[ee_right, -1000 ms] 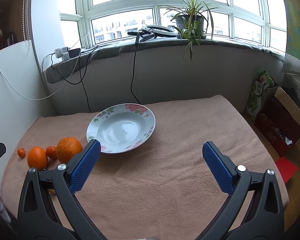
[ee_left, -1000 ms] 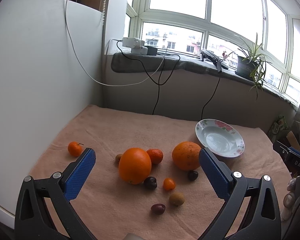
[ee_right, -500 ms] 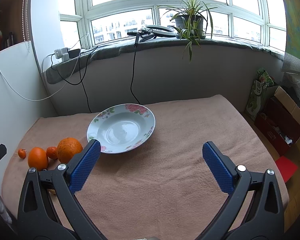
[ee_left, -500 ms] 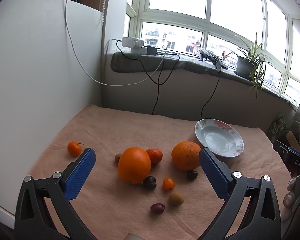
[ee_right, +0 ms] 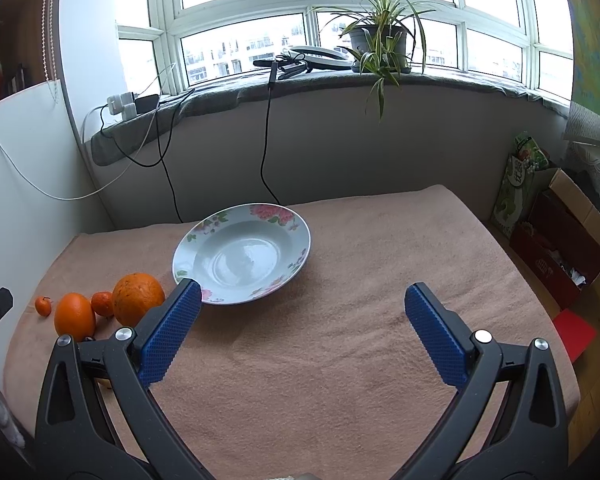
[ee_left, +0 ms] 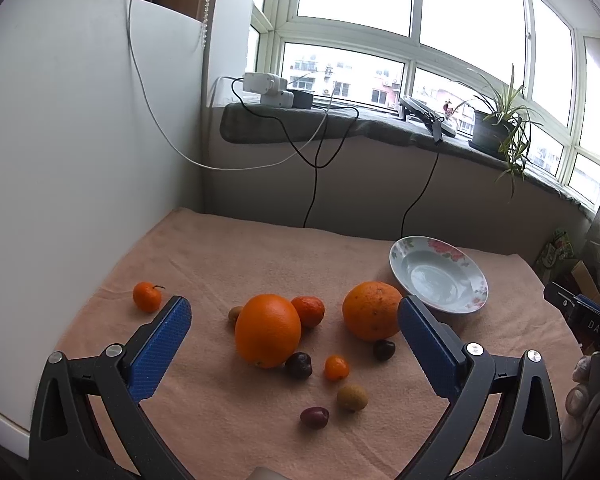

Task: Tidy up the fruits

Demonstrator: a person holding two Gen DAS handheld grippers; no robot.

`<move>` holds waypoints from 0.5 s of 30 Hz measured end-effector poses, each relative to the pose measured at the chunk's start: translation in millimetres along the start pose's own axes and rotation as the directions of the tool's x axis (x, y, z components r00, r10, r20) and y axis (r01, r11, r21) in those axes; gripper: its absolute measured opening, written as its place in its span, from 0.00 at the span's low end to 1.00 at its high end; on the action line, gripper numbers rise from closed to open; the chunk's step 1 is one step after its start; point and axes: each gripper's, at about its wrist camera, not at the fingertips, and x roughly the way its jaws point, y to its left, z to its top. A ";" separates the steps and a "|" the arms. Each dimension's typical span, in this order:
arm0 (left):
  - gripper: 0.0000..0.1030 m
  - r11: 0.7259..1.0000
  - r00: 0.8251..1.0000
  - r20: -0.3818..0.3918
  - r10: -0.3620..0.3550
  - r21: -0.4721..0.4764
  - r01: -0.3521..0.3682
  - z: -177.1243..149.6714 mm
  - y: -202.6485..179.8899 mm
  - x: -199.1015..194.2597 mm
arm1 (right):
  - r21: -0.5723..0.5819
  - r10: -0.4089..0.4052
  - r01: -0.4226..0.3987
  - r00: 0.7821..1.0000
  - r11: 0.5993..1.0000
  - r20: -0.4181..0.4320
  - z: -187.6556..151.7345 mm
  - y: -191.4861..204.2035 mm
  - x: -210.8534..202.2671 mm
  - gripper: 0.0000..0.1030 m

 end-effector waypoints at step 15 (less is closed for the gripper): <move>0.99 1.000 0.999 -0.037 0.022 0.023 -0.021 -3.5 -1.9 17.9 | 0.019 0.053 -0.052 0.997 0.998 -0.061 -4.9 -2.3 17.2 1.00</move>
